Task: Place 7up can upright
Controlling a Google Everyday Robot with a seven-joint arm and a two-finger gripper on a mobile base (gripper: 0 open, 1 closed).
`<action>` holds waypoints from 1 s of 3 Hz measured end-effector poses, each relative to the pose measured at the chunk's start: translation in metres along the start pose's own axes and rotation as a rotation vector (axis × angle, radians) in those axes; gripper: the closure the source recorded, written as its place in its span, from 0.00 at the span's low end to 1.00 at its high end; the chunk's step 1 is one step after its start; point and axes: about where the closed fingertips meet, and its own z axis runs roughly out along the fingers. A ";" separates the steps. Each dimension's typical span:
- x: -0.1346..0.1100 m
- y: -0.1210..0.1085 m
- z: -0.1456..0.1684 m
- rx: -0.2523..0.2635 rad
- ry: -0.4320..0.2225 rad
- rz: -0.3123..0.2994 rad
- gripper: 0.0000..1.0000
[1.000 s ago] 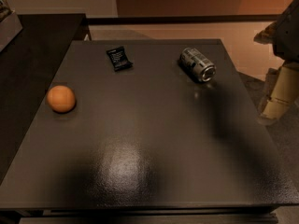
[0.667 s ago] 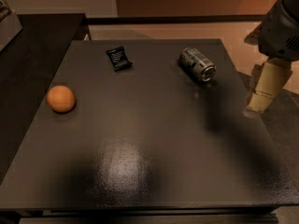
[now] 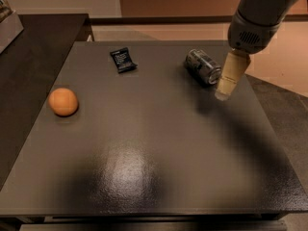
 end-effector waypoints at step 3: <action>-0.058 -0.085 0.038 0.038 0.080 0.476 0.00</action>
Offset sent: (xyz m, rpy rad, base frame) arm 0.1155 0.0112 -0.0080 -0.0193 0.0445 -0.5646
